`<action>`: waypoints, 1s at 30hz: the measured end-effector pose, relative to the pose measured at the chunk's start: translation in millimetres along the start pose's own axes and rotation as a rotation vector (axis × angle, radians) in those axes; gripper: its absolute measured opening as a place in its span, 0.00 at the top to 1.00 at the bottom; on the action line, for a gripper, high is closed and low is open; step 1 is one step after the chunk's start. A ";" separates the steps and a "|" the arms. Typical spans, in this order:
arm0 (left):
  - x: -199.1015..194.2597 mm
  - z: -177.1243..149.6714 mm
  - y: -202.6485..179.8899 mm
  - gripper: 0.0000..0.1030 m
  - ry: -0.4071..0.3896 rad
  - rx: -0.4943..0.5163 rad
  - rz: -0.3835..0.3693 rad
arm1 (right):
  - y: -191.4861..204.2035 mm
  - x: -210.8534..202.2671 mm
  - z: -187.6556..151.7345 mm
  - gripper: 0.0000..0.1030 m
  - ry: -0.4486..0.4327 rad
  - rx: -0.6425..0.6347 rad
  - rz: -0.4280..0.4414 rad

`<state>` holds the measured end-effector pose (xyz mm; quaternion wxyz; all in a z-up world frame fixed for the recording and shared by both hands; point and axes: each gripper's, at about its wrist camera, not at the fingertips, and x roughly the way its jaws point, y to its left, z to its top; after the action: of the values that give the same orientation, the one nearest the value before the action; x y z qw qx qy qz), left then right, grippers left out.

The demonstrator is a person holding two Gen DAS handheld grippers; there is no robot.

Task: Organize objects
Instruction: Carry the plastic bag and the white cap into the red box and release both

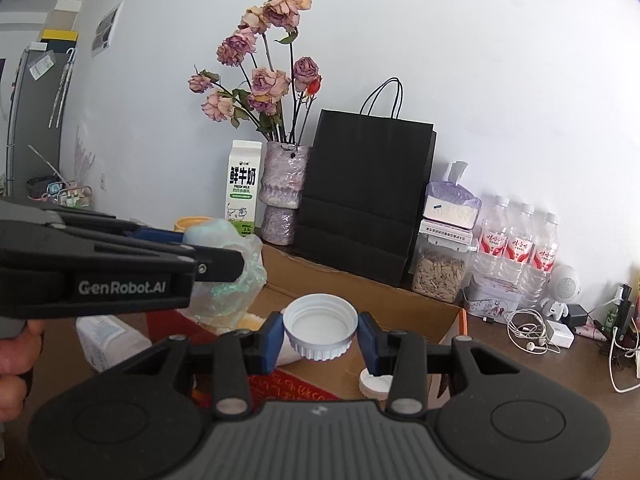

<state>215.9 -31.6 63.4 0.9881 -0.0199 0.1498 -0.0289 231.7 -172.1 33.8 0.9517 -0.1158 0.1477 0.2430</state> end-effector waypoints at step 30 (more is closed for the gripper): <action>89.9 -5.3 17.1 0.13 0.067 -0.069 0.113 | -45.1 100.2 -4.3 0.00 0.158 0.124 -0.011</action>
<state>300.9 -20.4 31.0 0.9813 -0.0446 0.1848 0.0315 337.1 -169.0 2.7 0.9438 -0.0764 0.2363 0.2182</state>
